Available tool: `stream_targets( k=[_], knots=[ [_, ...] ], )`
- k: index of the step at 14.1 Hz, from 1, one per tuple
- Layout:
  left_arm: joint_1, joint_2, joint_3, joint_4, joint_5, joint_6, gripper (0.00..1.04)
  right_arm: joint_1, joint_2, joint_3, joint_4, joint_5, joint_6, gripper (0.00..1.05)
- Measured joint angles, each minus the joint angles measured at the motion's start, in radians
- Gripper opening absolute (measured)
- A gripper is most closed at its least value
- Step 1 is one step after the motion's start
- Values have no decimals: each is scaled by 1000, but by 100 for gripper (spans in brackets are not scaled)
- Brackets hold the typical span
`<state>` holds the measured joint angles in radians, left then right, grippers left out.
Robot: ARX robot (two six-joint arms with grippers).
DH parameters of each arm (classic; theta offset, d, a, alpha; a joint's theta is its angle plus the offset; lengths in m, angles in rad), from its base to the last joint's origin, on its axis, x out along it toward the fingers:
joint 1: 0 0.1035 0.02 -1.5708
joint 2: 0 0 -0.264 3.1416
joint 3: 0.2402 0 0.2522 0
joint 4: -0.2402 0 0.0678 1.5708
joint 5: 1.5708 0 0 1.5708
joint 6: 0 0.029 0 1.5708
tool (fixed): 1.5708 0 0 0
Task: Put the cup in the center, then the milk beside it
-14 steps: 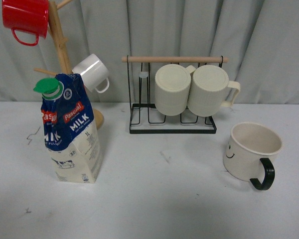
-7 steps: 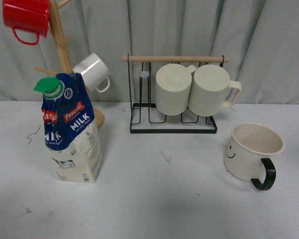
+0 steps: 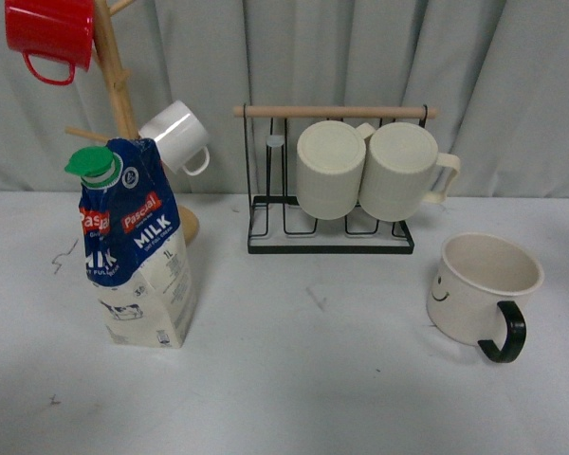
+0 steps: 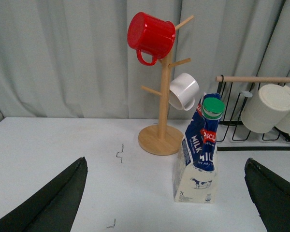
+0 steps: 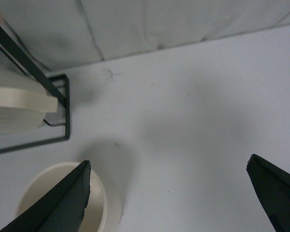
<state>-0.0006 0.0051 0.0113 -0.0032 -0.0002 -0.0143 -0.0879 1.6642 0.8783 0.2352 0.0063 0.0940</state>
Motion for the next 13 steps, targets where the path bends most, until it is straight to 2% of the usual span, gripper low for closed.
stream_targets(
  k=[1, 2, 6, 9, 10, 12, 13],
  knots=[
    [0, 0, 0, 0, 0, 0, 98, 45, 128, 121, -183, -2, 0, 98],
    [0, 0, 0, 0, 0, 0, 98, 85, 204, 161, -227, 20, -10, 98],
    [0, 0, 0, 0, 0, 0, 98, 108, 297, 183, -235, 26, 44, 96],
    [0, 0, 0, 0, 0, 0, 98, 116, 298, 182, -216, 26, 48, 63],
    [0, 0, 0, 0, 0, 0, 98, 114, 301, 179, -214, 23, 56, 29],
    [0, 0, 0, 0, 0, 0, 98, 114, 300, 179, -214, 13, 59, 6],
    [0, 0, 0, 0, 0, 0, 98, 115, 294, 179, -215, 6, 64, 4]
  ],
)
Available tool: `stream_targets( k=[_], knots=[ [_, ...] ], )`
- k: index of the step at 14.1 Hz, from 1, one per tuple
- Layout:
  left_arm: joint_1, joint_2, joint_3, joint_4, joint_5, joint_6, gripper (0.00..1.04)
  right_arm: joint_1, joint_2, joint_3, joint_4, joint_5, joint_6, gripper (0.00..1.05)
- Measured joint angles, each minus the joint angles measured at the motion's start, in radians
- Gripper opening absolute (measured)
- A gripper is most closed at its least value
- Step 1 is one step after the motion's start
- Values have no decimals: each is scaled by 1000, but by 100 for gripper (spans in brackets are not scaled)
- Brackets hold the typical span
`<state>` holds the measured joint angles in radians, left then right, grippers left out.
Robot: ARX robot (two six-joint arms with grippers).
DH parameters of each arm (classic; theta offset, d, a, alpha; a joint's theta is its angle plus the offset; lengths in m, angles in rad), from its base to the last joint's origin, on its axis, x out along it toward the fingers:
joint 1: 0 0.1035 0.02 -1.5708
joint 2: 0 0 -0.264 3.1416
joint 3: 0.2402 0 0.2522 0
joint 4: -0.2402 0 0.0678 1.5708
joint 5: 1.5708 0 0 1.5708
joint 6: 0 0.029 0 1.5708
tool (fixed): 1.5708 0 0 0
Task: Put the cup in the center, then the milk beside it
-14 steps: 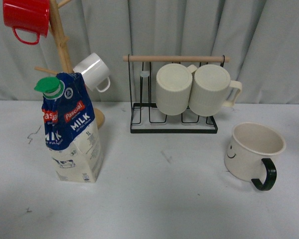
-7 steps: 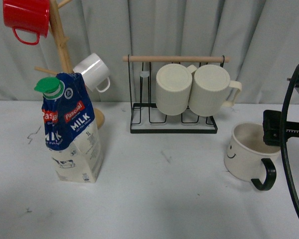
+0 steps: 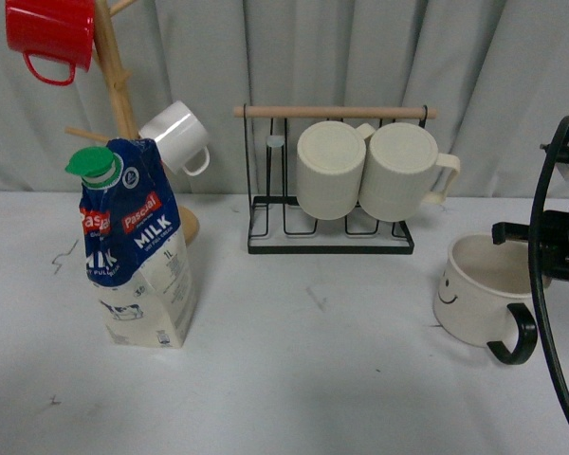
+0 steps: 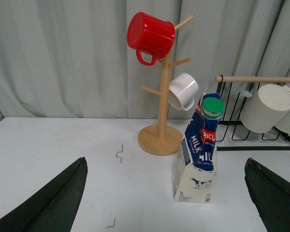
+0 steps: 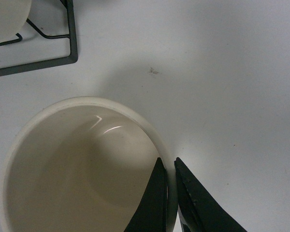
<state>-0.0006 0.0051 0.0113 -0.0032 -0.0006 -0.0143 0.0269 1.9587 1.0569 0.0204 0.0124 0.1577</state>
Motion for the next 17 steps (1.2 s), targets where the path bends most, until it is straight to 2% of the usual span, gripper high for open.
stream_targets(
  k=[3, 8, 10, 17],
  knots=[
    [0, 0, 0, 0, 0, 0, 98, 29, -60, -6, -21, -13, 3, 4],
    [0, 0, 0, 0, 0, 0, 98, 152, -45, 57, -50, -13, 42, 4],
    [0, 0, 0, 0, 0, 0, 98, 250, 34, 107, -43, -8, 143, 4],
    [0, 0, 0, 0, 0, 0, 98, 277, 71, 118, -32, 46, 229, 4]
  ],
)
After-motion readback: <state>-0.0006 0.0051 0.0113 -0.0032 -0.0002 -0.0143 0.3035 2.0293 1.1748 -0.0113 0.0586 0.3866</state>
